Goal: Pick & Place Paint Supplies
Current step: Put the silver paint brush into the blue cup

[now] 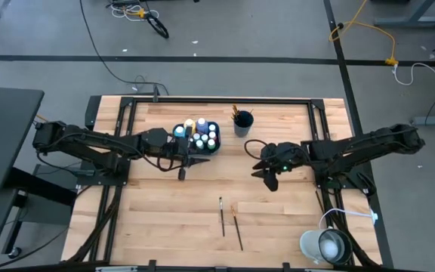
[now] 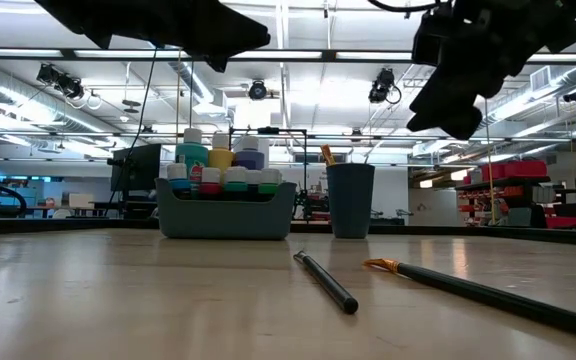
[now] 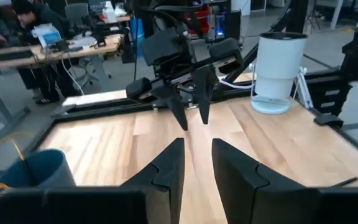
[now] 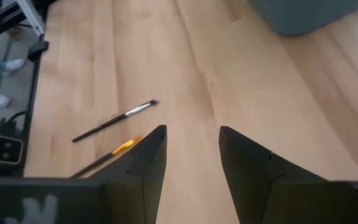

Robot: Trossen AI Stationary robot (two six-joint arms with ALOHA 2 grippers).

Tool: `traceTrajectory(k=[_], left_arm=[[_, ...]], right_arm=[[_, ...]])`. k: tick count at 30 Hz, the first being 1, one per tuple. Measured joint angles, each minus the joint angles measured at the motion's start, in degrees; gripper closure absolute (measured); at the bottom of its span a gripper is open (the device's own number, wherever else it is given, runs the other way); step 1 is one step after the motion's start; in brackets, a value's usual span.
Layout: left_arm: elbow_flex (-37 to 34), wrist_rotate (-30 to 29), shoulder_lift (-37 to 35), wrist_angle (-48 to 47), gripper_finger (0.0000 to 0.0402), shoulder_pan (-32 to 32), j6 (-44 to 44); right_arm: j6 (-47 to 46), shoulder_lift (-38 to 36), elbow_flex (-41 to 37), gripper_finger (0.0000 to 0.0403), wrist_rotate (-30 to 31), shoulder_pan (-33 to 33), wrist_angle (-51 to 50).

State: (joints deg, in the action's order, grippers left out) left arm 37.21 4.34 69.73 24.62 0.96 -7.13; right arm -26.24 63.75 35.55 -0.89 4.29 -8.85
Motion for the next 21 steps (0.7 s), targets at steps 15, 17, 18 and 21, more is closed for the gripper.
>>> traceTrajectory(k=[15, 17, 18, 21], left_arm=[[0.1, 11.4, 9.3, 0.7, 0.0296, -6.4, -3.0], [0.9, 11.9, 12.7, 2.4, 0.0277, -6.7, -2.7], [1.5, 12.5, 14.3, 2.5, 0.0265, -6.7, -2.3], [3.9, 14.6, 19.2, 2.9, 0.0229, -6.7, -0.5]], right_arm=[[1.7, 0.0, 0.0, 0.0254, 1.9, 1.8, 1.1], [1.7, 0.0, 0.0, 0.0254, 1.9, 1.8, 1.6], [1.9, 0.0, 0.0, 0.0254, 1.9, 1.8, 1.9], [2.9, 0.0, 0.0, 0.0254, 1.9, 1.8, 2.7]])
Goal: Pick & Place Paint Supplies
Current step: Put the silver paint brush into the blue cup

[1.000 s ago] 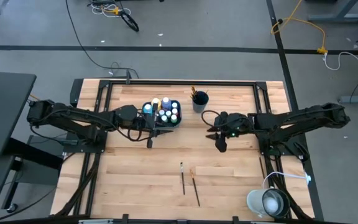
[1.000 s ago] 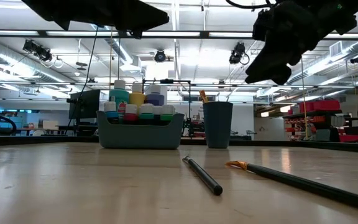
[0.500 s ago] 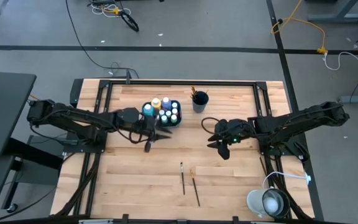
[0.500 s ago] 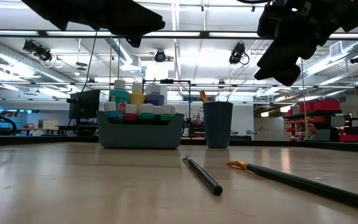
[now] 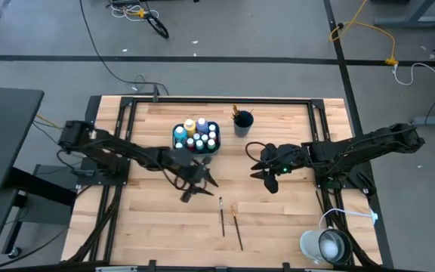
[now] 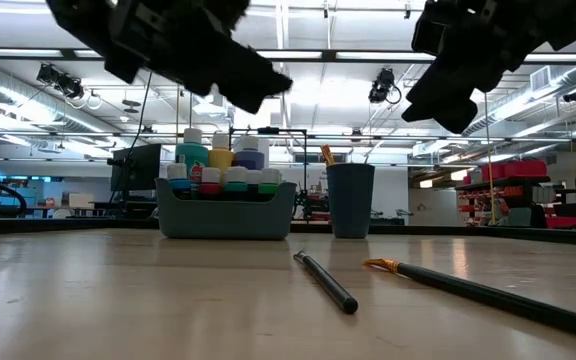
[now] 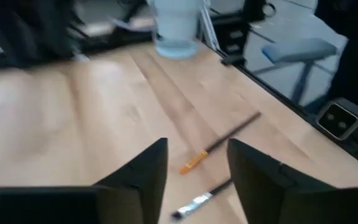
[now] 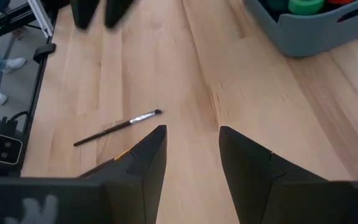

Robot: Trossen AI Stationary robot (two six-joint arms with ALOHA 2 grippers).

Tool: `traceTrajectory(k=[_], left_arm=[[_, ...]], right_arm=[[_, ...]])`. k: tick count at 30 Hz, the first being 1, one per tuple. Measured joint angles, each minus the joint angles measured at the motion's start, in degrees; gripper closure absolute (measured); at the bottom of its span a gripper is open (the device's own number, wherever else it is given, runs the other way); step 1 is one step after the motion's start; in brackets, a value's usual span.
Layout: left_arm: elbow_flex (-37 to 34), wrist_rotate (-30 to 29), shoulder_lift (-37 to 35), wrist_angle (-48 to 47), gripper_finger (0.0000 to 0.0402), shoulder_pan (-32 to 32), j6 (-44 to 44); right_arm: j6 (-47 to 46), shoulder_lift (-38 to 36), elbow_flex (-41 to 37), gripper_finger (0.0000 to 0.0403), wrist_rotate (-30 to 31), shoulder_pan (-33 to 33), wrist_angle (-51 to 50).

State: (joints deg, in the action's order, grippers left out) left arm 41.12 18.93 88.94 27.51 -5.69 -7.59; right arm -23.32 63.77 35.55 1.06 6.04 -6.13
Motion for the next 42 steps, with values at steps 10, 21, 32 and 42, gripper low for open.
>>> traceTrajectory(k=[10, 21, 32, 42], left_arm=[[7.0, 6.0, 15.5, -0.1, 0.0178, -0.1, -0.3], [11.2, -0.5, 21.8, -9.8, 0.0178, -0.2, -5.6], [11.3, -0.8, 21.8, -10.0, 0.0178, -1.5, -9.7], [11.3, -2.2, 21.8, -10.0, 0.0178, -1.6, -9.8]], right_arm=[[0.2, 0.0, 0.0, 0.0254, 0.0, 0.0, 0.5], [1.5, 0.0, 0.0, 0.0254, 0.0, 0.0, 1.1], [1.6, 0.0, 0.0, 0.0254, 0.0, 0.0, 1.9], [1.6, 0.0, 0.0, 0.0254, 0.0, 0.0, 2.3]])
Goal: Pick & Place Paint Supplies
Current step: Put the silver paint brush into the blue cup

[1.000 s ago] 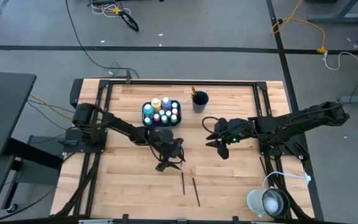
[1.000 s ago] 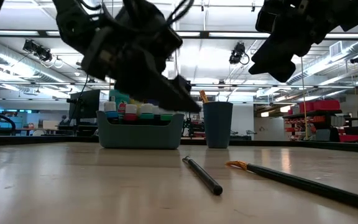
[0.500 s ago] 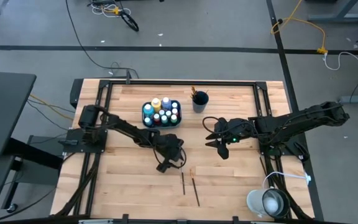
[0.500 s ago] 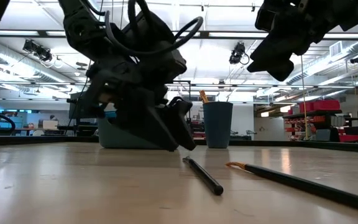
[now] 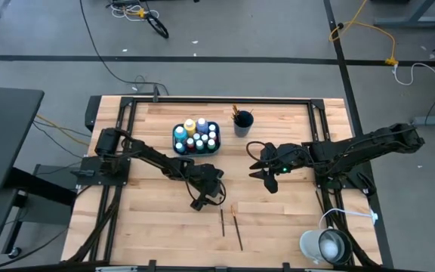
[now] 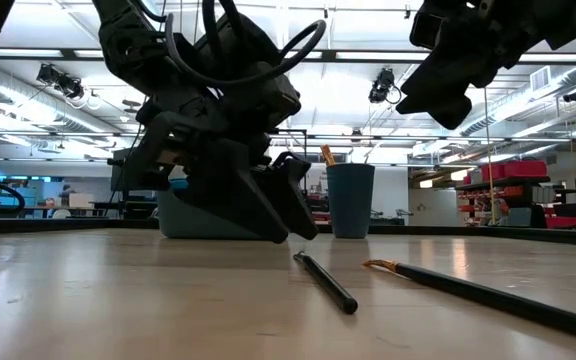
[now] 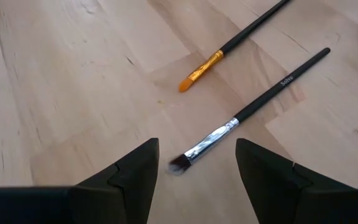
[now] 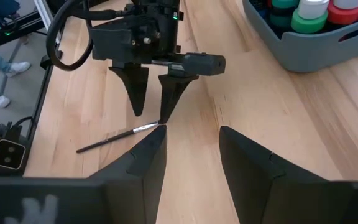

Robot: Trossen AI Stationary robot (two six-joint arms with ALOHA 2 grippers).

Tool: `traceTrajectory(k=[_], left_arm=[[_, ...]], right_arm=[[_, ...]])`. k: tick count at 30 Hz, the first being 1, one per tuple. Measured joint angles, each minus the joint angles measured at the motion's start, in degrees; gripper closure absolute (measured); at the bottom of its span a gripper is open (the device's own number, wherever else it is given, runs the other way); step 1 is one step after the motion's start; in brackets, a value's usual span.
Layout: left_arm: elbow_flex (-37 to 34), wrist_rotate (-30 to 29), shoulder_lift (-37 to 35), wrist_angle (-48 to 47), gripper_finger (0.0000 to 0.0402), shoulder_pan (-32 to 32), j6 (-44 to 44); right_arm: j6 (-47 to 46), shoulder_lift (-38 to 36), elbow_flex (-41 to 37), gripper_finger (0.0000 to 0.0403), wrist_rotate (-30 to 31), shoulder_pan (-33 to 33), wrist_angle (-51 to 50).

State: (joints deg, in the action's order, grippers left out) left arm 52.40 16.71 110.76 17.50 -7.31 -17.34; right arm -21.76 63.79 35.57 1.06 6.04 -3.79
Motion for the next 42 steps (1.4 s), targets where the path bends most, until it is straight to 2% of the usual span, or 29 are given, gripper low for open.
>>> traceTrajectory(k=[10, 15, 23, 34, 38, 42], left_arm=[[0.9, 0.9, 3.3, 1.0, 0.0178, -0.2, 1.9], [1.5, -0.4, 3.5, 0.5, 0.0186, -0.2, 1.6], [1.3, -0.5, 3.4, -2.7, 0.0269, -0.3, 0.4], [1.1, 0.4, 3.5, -3.1, 0.0375, -0.4, -6.0], [1.1, 0.8, 3.5, -3.1, 0.0394, -1.0, -11.7], [1.0, -0.2, 3.1, -3.1, 0.0387, -1.9, -16.2]], right_arm=[[0.0, 0.0, 0.0, 0.0254, 0.0, 0.0, 0.3], [0.0, 0.0, 0.0, 0.0254, -0.4, 0.0, 0.7], [0.0, 0.0, 0.0, 0.0254, -0.5, 0.0, 0.3], [0.0, 0.0, 0.0, 0.0254, -0.5, 0.0, 0.3], [0.0, 0.0, 0.0, 0.0254, -0.5, 0.0, 0.3], [0.0, 0.0, 0.0, 0.0254, -0.5, 0.0, 0.3]])
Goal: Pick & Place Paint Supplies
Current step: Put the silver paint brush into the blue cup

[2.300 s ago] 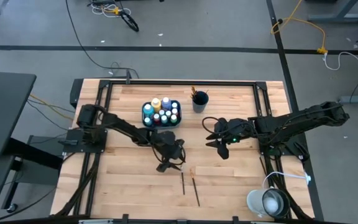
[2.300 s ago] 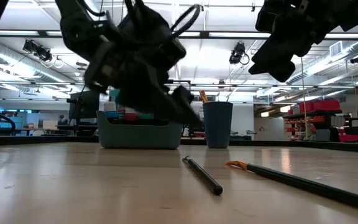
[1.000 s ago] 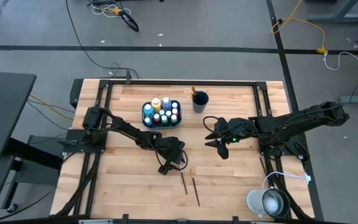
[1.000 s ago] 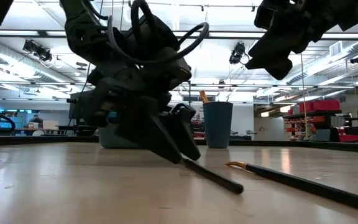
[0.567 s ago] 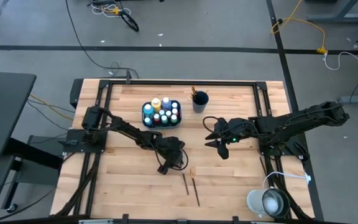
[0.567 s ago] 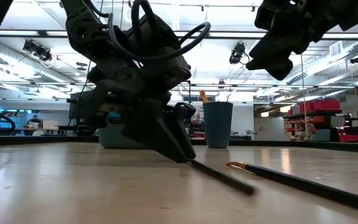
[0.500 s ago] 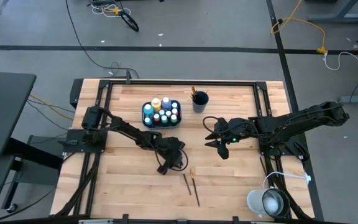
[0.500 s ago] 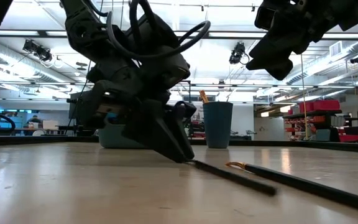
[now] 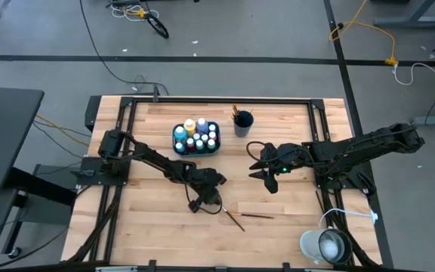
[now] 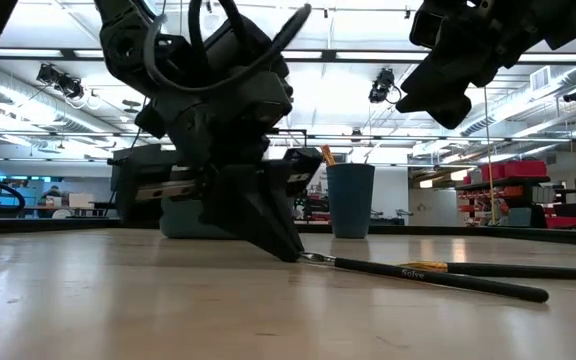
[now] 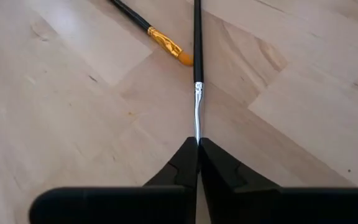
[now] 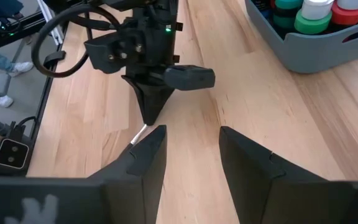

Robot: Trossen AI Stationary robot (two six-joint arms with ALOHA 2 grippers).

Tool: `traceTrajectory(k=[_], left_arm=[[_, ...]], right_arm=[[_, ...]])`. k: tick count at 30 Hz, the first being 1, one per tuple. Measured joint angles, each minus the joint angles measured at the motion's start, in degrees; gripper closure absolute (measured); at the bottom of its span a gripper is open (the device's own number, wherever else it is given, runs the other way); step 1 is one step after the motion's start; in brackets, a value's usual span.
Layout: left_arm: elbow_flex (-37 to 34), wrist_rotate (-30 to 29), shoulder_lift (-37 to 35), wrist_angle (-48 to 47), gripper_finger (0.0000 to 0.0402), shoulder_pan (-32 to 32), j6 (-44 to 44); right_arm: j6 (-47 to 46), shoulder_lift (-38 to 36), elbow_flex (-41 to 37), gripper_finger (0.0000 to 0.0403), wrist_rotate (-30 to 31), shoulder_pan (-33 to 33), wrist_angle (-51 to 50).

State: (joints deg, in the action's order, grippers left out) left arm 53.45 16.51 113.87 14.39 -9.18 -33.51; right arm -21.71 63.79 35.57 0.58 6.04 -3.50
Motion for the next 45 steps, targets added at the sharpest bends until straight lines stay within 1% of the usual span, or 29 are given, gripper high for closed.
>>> traceTrajectory(k=[4, 6, 9, 12, 14, 17, 22, 25, 29, 34, 38, 40, 45], left_arm=[[-0.2, -2.7, -1.7, -0.5, 0.0388, -0.8, -0.4], [-0.5, -3.5, -3.5, -2.0, 0.0395, -0.9, -0.4], [-0.4, -5.4, -6.9, -1.9, 0.0394, -1.0, -0.6], [-0.2, -9.0, -10.1, -2.2, 0.0391, -1.2, -3.0], [-0.3, -12.5, -11.6, -3.0, 0.0394, -1.7, -6.2], [-0.2, -18.8, -13.4, -2.1, 0.0396, -2.7, -13.4], [-0.2, -31.6, -13.9, -0.2, 0.0395, -4.5, -27.5], [-0.2, -36.6, -13.9, 1.9, 0.0397, -5.4, -34.9], [-0.2, -38.6, -13.9, 6.8, 0.0394, -6.2, -40.9], [-0.1, -38.7, -13.9, 9.7, 0.0397, -6.6, -47.8], [-0.1, -42.2, -13.9, 9.7, 0.0395, -6.6, -48.9], [-0.1, -42.9, -13.9, 9.5, 0.0394, -6.6, -49.7], [-0.1, -43.6, -13.9, 9.9, 0.0397, -6.6, -52.3]], right_arm=[[0.0, 0.0, 0.0, 0.0254, 0.0, 0.0, -0.4], [0.2, 0.0, 0.0, 0.0254, 0.0, 0.0, -0.9], [0.3, 0.0, 0.0, 0.0254, 0.0, 0.0, -0.8], [-0.9, 0.0, 0.0, 0.0254, 0.4, 0.0, 0.1], [-2.6, 0.3, 0.0, 0.0254, 1.2, 0.0, 2.0], [-3.4, 1.8, 0.0, 0.0254, 1.3, 0.0, 5.9], [-5.0, 6.3, 0.0, 0.0254, -3.5, 0.0, 14.1], [-6.0, 9.8, 0.0, 0.0254, -4.6, 0.0, 17.9], [-5.9, 13.9, 0.0, 0.0254, -5.2, -0.4, 19.7], [-6.4, 18.1, 0.0, 0.0242, -9.4, -1.3, 23.4], [-7.9, 20.3, 0.0, 0.0221, -14.6, -2.1, 27.3], [-8.7, 21.0, 0.0, 0.0213, -16.6, -2.6, 28.0], [-9.4, 21.4, 0.0, 0.0214, -17.5, -3.1, 28.3]])
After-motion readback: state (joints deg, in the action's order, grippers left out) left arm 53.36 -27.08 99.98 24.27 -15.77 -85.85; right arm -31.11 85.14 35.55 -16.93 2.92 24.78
